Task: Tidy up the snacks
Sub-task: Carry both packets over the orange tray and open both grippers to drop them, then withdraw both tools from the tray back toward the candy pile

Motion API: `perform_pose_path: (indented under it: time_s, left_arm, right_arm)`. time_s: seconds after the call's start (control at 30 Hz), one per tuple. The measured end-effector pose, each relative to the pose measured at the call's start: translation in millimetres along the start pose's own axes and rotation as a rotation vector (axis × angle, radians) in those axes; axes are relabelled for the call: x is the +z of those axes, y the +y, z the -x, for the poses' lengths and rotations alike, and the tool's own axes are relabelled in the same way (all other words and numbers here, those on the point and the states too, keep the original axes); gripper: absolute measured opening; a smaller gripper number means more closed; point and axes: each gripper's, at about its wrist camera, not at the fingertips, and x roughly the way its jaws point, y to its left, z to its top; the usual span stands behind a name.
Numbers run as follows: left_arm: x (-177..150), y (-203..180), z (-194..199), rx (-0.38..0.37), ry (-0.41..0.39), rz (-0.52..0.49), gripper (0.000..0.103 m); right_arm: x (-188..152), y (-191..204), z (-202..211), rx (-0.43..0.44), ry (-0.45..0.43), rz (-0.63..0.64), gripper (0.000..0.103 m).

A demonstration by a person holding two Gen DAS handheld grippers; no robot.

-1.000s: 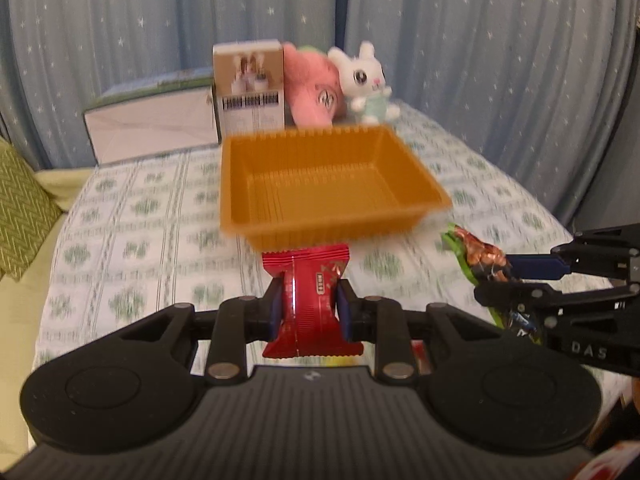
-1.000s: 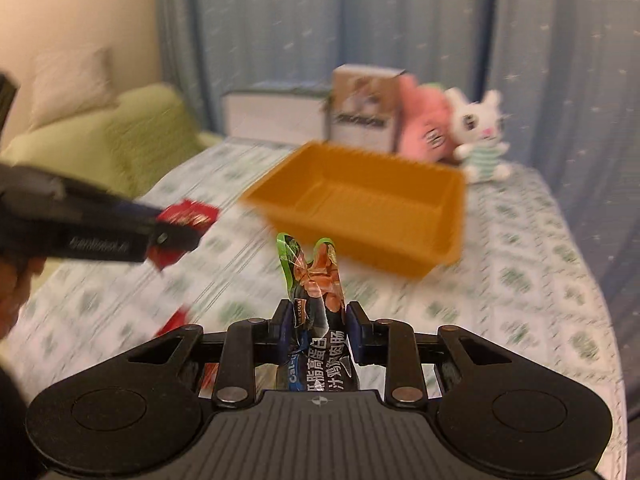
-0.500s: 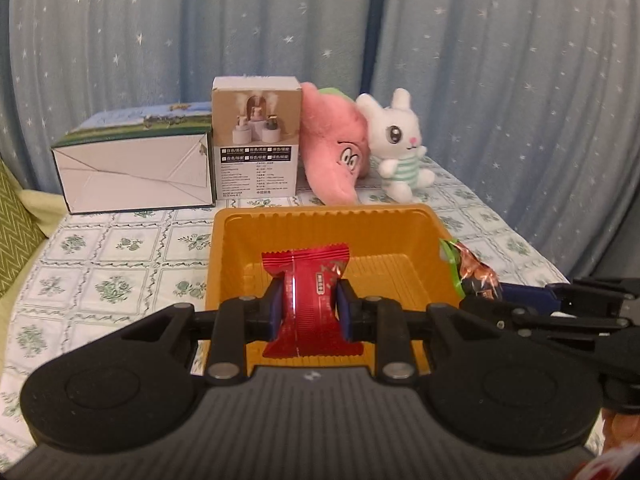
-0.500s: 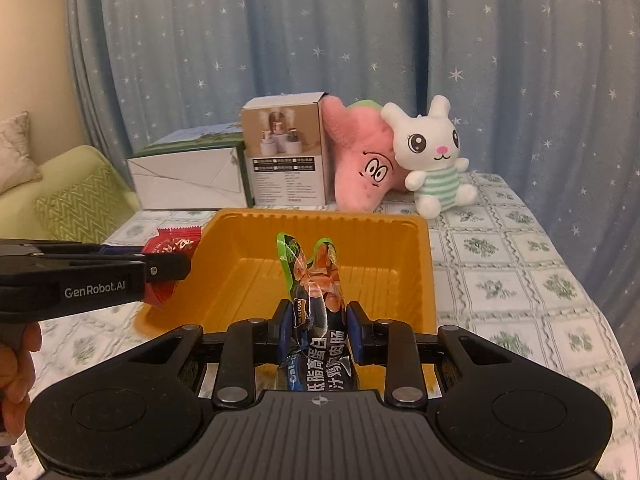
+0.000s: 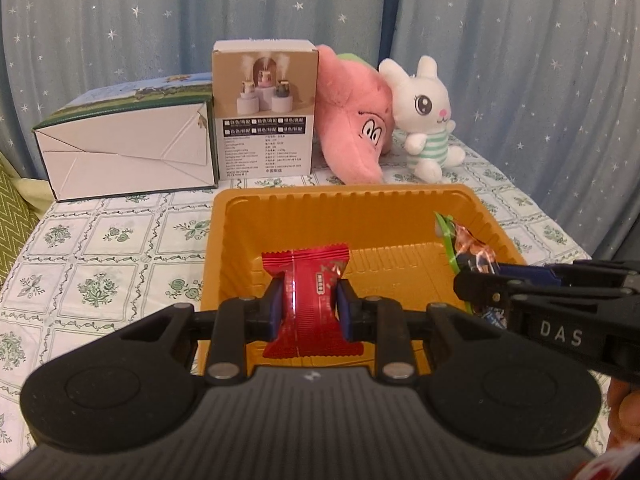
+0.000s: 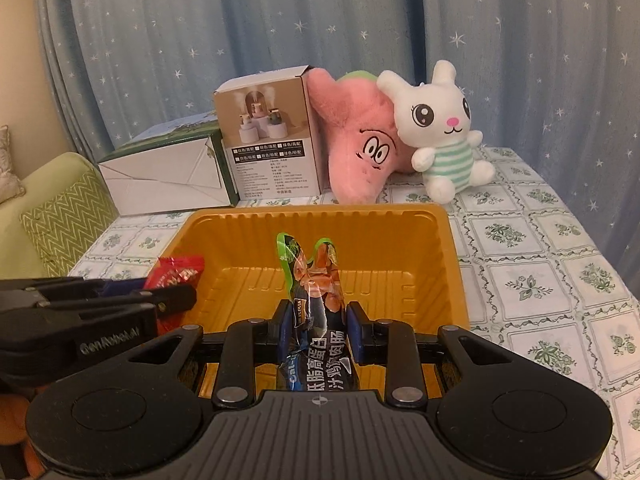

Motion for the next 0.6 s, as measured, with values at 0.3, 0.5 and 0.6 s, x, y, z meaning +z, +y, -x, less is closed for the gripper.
perform_pose_path:
  time_s: [0.3, 0.5, 0.6]
  left_arm:
    - [1, -1, -6, -0.011, -0.018, 0.006, 0.056]
    - [0, 11, 8, 0.026, -0.049, 0.014, 0.073]
    - [0, 15, 15, 0.043, -0.059, 0.016, 0.08]
  right_arm:
    - [-6, -9, -9, -0.02, 0.024, -0.019, 0.029]
    - [-4, -11, -7, -0.016, 0.011, -0.043, 0.029]
    - [-3, -11, -6, 0.002, -0.021, -0.057, 0.029]
